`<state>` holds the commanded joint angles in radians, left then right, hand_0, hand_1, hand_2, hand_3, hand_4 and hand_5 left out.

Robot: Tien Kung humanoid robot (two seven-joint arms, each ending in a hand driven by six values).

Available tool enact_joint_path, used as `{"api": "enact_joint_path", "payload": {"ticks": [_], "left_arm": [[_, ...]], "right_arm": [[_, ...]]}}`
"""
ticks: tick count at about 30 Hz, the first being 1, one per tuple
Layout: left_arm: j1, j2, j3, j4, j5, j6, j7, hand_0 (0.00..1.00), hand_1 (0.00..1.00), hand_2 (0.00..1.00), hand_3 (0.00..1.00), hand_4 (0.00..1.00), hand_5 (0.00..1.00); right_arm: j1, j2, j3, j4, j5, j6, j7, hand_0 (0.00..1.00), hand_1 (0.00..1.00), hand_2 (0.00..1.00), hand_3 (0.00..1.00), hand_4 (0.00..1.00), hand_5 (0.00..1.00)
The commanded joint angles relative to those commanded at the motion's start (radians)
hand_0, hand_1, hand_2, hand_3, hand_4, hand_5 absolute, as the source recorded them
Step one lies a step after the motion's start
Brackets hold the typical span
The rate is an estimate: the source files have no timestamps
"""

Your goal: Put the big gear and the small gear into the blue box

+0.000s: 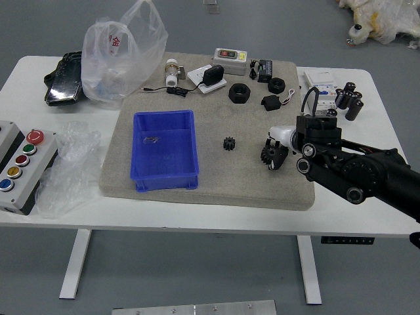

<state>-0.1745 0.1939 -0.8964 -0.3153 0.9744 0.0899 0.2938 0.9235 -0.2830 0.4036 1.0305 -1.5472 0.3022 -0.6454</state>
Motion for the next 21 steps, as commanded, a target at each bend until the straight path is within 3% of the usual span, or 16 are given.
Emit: {"api": "enact_joint_path", "payload": {"ticks": [5, 6, 11, 12, 21], "left_arm": [[-0.001, 0.000, 0.018, 0.002, -0.018, 0.001, -0.010, 0.653, 0.560, 0.531, 0.669, 0.661, 0.298], [-0.001, 0.000, 0.022, 0.002, -0.022, 0.001, -0.013, 0.653, 0.560, 0.530, 0.672, 0.661, 0.297], [0.001, -0.002, 0.033, 0.003, -0.031, 0.000, -0.018, 0.653, 0.560, 0.530, 0.672, 0.661, 0.297], [0.001, -0.002, 0.032, 0.003, -0.030, 0.000, -0.018, 0.653, 0.560, 0.531, 0.673, 0.661, 0.296], [0.001, -0.002, 0.019, 0.002, -0.016, 0.000, -0.013, 0.653, 0.560, 0.530, 0.674, 0.660, 0.295]], "right_arm": [[-0.001, 0.001, -0.002, 0.001, -0.022, -0.014, 0.000, 0.465, 0.576, 0.546, 0.613, 0.620, 0.150], [-0.001, 0.001, -0.003, 0.001, -0.025, -0.015, 0.000, 0.414, 0.517, 0.434, 0.499, 0.619, 0.050], [-0.003, -0.001, -0.012, 0.002, -0.035, -0.025, 0.000, 0.414, 0.517, 0.434, 0.499, 0.619, 0.050], [-0.003, -0.002, -0.012, 0.003, -0.037, -0.028, 0.000, 0.393, 0.488, 0.383, 0.432, 0.649, 0.013], [0.015, -0.006, 0.001, 0.018, -0.065, -0.050, 0.000, 0.378, 0.483, 0.371, 0.412, 0.630, 0.004]]}}
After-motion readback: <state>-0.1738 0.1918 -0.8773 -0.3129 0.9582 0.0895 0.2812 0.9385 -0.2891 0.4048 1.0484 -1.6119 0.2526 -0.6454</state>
